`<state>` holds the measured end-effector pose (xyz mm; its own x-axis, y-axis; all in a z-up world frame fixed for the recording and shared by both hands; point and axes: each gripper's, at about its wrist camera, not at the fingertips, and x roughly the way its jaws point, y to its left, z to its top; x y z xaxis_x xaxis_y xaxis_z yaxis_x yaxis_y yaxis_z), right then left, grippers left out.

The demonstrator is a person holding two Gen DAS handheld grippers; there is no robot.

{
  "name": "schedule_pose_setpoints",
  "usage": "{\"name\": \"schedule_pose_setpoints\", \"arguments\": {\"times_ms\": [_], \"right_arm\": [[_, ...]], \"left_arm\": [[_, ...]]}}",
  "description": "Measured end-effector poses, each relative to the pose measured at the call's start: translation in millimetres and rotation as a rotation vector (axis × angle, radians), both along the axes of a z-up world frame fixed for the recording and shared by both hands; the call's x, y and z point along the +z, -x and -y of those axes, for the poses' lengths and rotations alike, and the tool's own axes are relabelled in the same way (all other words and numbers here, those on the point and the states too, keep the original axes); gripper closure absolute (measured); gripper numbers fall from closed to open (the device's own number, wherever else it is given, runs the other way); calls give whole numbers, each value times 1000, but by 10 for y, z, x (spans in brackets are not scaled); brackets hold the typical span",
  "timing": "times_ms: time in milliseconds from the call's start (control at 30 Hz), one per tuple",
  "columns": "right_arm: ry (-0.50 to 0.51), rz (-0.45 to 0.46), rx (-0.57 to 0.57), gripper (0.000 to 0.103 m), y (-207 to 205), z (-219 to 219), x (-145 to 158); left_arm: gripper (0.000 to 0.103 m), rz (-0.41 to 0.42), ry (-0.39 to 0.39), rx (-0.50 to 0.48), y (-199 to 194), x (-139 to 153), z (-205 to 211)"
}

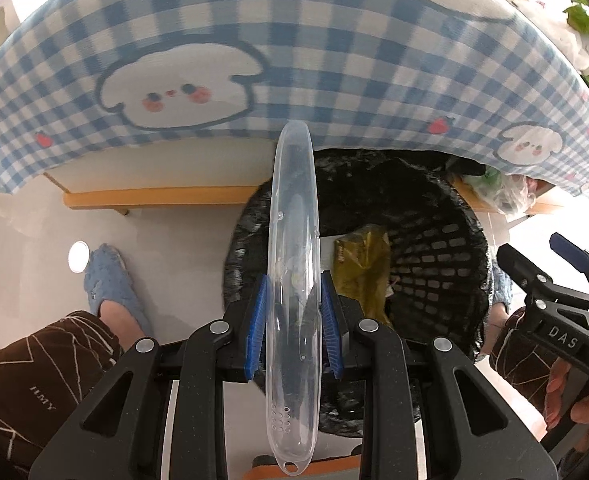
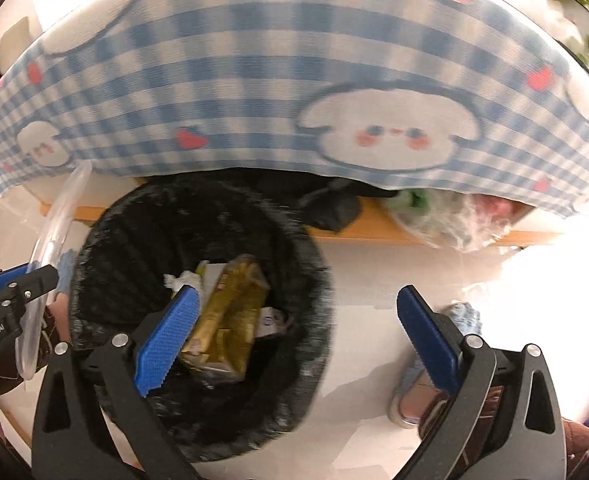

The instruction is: Collect trash

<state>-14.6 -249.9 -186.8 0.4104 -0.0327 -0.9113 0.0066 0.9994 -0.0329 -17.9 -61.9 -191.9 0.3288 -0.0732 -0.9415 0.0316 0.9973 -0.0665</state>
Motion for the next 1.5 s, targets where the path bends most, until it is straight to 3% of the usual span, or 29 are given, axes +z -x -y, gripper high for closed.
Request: {"name": "schedule_pose_setpoints", "arguments": {"times_ms": [600,967,1100,1233,1500], "right_arm": [[28,1,-108,8,88,667,-4],[24,-4,-153,8,81,807,10],[22,9,-142,8,57,752,81],[18,17,-128,8,22,649,198],[-1,72,-75,8,-65,298,623]], "left_arm": [[78,-15,-1,-120,-99,-158,827],[76,-5,9,-129,-125,-144,909],[58,20,0,-106,-124,-52,828],[47,48,-18,-85,-100,89,699],[23,137,-26,-25,-70,626,288]]}}
